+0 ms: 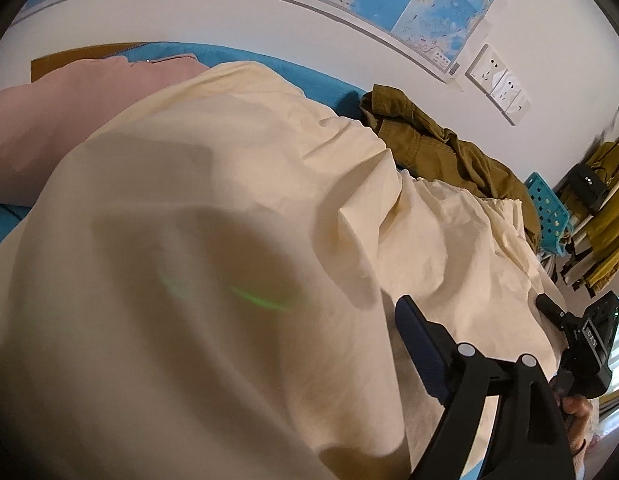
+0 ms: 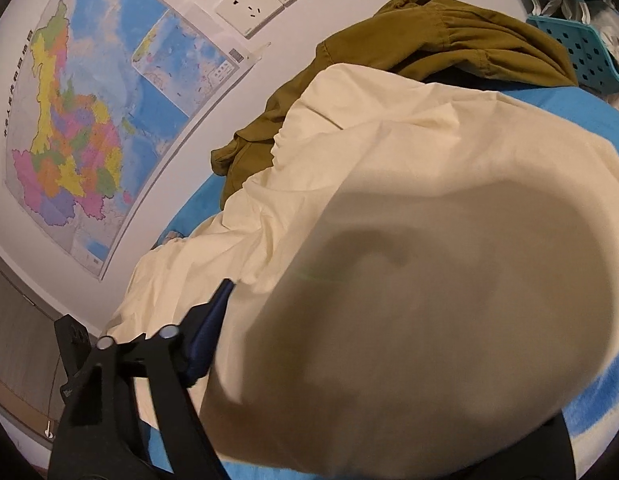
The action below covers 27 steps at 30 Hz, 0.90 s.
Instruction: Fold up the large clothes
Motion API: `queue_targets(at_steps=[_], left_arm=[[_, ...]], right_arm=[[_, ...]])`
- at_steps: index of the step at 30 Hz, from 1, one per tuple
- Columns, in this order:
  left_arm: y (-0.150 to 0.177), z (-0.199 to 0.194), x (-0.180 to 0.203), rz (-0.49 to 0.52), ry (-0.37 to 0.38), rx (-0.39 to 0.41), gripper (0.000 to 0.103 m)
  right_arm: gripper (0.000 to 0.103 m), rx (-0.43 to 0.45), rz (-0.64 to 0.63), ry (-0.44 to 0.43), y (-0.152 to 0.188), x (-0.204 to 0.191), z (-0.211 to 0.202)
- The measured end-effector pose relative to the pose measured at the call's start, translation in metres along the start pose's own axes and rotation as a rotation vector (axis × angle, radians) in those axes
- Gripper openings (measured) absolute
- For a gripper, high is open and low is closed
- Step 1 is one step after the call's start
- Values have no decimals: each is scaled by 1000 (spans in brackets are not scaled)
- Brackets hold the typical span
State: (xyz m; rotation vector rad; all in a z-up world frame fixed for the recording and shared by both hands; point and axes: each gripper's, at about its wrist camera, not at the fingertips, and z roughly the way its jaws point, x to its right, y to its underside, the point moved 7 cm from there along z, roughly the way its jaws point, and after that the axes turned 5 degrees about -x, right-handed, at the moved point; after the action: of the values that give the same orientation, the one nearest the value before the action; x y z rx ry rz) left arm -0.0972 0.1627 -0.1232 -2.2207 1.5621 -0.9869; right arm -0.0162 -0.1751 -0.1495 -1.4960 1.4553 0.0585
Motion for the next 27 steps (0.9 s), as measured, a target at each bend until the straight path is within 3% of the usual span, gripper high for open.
queue_targets(at_steps=[5,10,15,19,22,27], left_arm=[[-1,2,1,17,-40,3,80],[-2,0,-1,16,-61,9,63],[-3,0,0,45,-75,6,60],[-4,3,-2,25,-46,-5,68],[-4,6,1,39,-59,2,69],[-4,5,0,35,-74,6,57]], right_arm=[[50,-29,22,-46,-1,3,5],[28,-32,30,-99,-1,-1,3],[31,-55,36,-109,-2,0,7],[42,-69,49,-135,-2,-1,13],[46,-82,25,-125,-3,-7,16],[33,-85,31,-128,-4,-6,18]])
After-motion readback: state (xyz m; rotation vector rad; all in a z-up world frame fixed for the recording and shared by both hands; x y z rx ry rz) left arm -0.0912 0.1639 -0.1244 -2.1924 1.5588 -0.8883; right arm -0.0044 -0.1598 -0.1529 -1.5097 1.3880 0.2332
